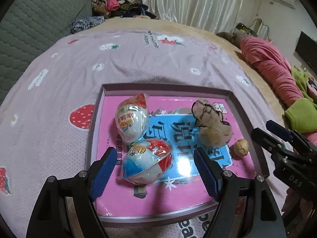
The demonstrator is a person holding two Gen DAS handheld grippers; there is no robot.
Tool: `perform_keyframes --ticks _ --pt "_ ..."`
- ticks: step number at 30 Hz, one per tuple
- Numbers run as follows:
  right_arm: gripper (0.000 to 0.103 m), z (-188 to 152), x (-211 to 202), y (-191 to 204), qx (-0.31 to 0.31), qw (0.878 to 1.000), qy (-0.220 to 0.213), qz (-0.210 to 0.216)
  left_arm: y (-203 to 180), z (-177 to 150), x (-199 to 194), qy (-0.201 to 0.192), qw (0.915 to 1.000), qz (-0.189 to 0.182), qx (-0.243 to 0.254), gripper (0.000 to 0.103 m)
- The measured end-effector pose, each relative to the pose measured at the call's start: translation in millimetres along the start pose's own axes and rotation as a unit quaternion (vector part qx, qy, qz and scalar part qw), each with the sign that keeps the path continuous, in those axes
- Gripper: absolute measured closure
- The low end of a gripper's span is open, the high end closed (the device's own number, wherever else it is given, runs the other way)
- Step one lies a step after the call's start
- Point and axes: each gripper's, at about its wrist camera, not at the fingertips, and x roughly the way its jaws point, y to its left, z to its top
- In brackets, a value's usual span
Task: Organize objects
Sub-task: 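Lower the egg and walnut onto the book and open both tools, then withdraw both open tools back toward the cake bar and green ring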
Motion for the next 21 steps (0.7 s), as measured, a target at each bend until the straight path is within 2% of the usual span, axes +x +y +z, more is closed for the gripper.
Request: perform_keyframes --ticks 7,10,12,13,16,21 --pt "0.035 8.3 -23.8 5.8 0.0 0.999 -0.035 -0.003 -5.3 3.2 -27.6 -0.022 0.9996 -0.017 0.008 0.021" --pt "0.032 11.7 -37.7 10.0 0.001 0.998 -0.056 -0.003 -4.5 4.3 -44.4 -0.043 0.999 -0.012 0.008 0.019" --pt "0.029 13.8 -52.0 13.8 0.003 0.997 -0.076 -0.002 -2.5 4.3 -56.7 -0.056 0.9983 -0.01 0.006 0.012" --pt "0.028 14.8 -58.2 15.4 0.003 0.997 -0.083 0.0 -1.2 4.1 -62.9 -0.063 0.998 -0.008 0.005 0.012" --pt "0.023 16.1 -80.0 24.7 -0.002 0.994 -0.106 0.005 -2.5 0.6 -83.8 -0.091 0.9956 0.022 0.008 0.012" --pt "0.015 14.6 -116.0 42.6 -0.021 0.99 -0.139 -0.003 0.5 -5.3 -111.4 -0.109 0.994 0.011 0.004 0.012"
